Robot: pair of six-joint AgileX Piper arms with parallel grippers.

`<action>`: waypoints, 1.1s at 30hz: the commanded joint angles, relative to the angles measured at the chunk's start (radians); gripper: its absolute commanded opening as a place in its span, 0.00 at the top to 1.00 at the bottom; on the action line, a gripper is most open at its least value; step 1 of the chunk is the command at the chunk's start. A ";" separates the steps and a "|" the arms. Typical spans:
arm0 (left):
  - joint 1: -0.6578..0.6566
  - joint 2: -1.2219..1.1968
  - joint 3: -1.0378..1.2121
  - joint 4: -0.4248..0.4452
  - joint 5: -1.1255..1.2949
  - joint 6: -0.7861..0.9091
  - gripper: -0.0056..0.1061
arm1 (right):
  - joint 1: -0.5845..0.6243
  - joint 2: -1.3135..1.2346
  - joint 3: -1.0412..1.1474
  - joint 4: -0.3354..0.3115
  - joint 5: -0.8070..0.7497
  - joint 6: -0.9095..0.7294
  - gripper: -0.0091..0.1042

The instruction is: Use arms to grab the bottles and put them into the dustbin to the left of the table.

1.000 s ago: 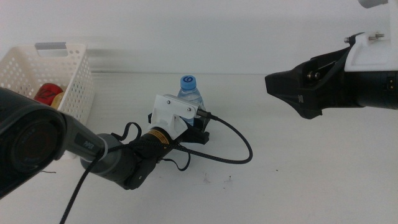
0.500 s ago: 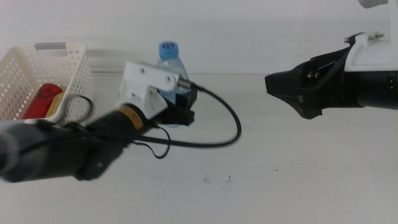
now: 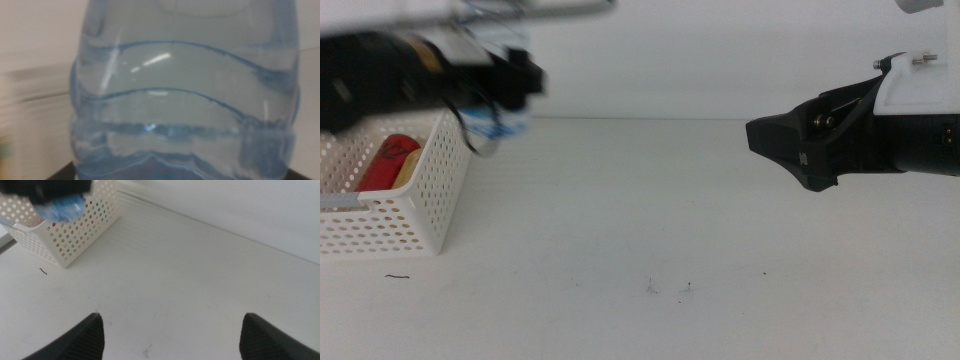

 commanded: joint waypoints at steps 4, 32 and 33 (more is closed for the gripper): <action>0.191 0.070 -0.324 -0.160 0.369 0.240 0.88 | 0.000 -0.003 -0.003 -0.003 -0.009 -0.001 0.17; 0.543 0.668 -0.759 -0.214 0.743 0.438 0.87 | 0.000 -0.003 -0.003 -0.003 -0.009 -0.001 0.17; 0.543 0.677 -0.759 -0.214 0.743 0.438 0.86 | 0.000 -0.003 -0.003 -0.003 -0.009 -0.001 0.17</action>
